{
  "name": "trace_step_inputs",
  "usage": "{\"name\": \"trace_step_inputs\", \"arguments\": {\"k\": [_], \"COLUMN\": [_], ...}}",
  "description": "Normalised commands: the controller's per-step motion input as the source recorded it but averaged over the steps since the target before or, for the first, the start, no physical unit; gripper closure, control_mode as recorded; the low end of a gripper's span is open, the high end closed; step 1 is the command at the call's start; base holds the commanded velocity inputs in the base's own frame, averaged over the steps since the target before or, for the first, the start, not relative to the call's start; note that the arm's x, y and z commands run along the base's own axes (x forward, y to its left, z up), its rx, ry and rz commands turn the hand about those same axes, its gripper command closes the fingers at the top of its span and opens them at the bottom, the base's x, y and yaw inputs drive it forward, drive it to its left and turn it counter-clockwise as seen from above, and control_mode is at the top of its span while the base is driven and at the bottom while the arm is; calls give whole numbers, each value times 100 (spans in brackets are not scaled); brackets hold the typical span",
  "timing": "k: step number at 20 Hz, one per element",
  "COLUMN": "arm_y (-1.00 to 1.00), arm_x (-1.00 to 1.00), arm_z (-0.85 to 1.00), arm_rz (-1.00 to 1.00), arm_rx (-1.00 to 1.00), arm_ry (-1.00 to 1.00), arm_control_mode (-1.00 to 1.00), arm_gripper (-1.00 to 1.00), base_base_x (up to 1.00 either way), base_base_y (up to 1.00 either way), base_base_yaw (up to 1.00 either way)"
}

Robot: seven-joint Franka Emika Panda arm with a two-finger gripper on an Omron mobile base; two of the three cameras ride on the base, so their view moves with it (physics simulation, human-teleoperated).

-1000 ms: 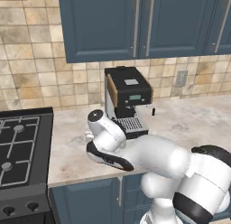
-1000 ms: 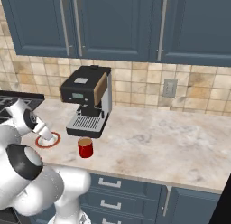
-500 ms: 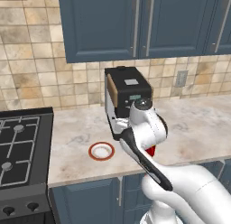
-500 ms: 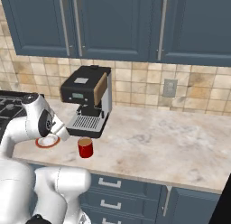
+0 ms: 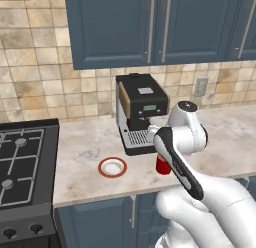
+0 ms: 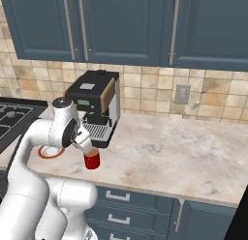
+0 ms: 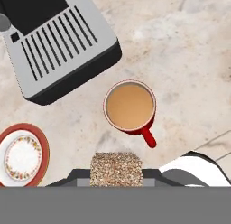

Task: Take a sugar cube from the saucer and place it inside the coffee. Then, grab milk from the fridge and place it next to the coffee on the counter to sweeten the coffee.

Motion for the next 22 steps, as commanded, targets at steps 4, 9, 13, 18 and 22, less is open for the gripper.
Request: {"name": "trace_step_inputs", "arguments": {"k": [4, 9, 13, 18, 22], "arm_y": [-1, -9, -37, -18, 0], "arm_x": [11, 39, 51, 47, 9], "arm_z": [-30, -9, -27, -27, -28], "arm_rz": [0, 0, 0, 0, 0], "arm_rx": [0, 0, 0, 0, 0], "arm_ry": [7, 17, 13, 13, 9], "arm_control_mode": [-100, -100, -100, -100, -100], "arm_gripper": [100, 100, 100, 100, 100], "base_base_x": [0, 0, 0, 0, 0], "base_base_y": [0, 0, 0, 0, 0], "base_base_yaw": [0, 0, 0, 0, 0]}}
